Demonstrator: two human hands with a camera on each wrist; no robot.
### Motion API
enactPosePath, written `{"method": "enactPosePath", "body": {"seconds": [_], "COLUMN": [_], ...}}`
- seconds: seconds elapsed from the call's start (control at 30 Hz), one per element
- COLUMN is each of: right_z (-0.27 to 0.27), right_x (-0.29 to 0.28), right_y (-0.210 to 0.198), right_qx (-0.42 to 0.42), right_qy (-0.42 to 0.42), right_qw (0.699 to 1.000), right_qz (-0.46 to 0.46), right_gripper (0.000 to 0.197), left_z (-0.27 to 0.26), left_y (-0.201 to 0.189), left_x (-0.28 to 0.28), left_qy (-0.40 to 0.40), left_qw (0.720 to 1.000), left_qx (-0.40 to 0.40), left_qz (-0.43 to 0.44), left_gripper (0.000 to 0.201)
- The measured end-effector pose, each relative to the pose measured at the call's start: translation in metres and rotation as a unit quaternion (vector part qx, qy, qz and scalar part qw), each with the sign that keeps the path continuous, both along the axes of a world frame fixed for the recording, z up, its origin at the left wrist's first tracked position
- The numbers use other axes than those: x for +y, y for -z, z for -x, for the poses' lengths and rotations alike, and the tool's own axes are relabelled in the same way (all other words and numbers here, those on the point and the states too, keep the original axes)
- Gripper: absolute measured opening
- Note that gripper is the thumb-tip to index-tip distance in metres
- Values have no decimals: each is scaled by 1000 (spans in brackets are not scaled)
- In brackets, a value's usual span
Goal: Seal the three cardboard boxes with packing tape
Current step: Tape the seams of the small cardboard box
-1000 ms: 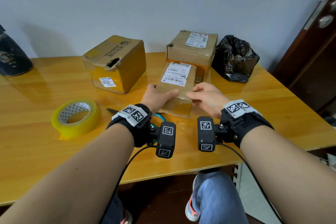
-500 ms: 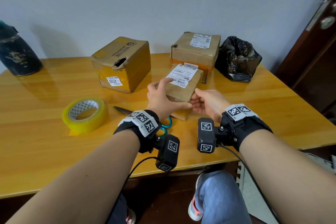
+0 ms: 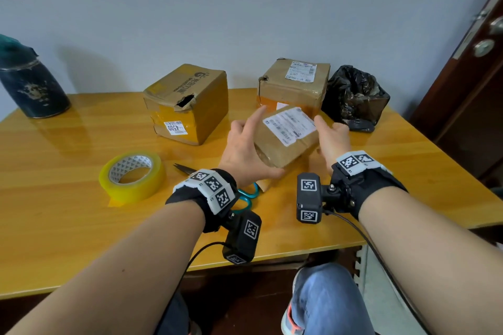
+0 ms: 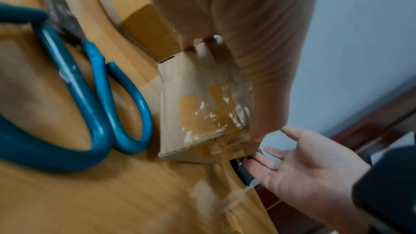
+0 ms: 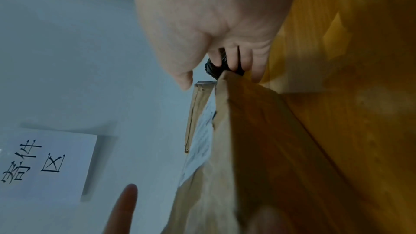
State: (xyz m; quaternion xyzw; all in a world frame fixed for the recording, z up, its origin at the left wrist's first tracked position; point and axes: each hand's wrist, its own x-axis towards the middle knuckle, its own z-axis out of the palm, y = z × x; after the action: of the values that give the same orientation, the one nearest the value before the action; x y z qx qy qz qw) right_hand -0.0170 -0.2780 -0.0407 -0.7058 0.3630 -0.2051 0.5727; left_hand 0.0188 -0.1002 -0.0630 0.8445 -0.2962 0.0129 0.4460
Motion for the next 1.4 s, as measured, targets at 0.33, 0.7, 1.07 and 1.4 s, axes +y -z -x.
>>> {"method": "enactPosePath", "body": {"seconds": [0.33, 0.7, 1.07, 1.4], "right_z": [6, 13, 2, 4], "right_x": [-11, 2, 19, 20], "right_y": [8, 25, -19, -40], "right_qx": [61, 54, -36, -47], "right_qy": [15, -6, -1, -235], "right_qw": [996, 979, 998, 971], "right_qz": [-58, -199, 52, -15], "right_gripper": [47, 40, 18, 58], "left_z": [3, 0, -13, -9], "left_y": [-28, -23, -41, -69], "left_x": [16, 8, 16, 25], "left_qy": [27, -62, -63, 75], "left_qw": [994, 969, 988, 931], "left_qx": [79, 182, 48, 281], "left_qz": [75, 155, 132, 219], "left_gripper": [128, 76, 48, 36]}}
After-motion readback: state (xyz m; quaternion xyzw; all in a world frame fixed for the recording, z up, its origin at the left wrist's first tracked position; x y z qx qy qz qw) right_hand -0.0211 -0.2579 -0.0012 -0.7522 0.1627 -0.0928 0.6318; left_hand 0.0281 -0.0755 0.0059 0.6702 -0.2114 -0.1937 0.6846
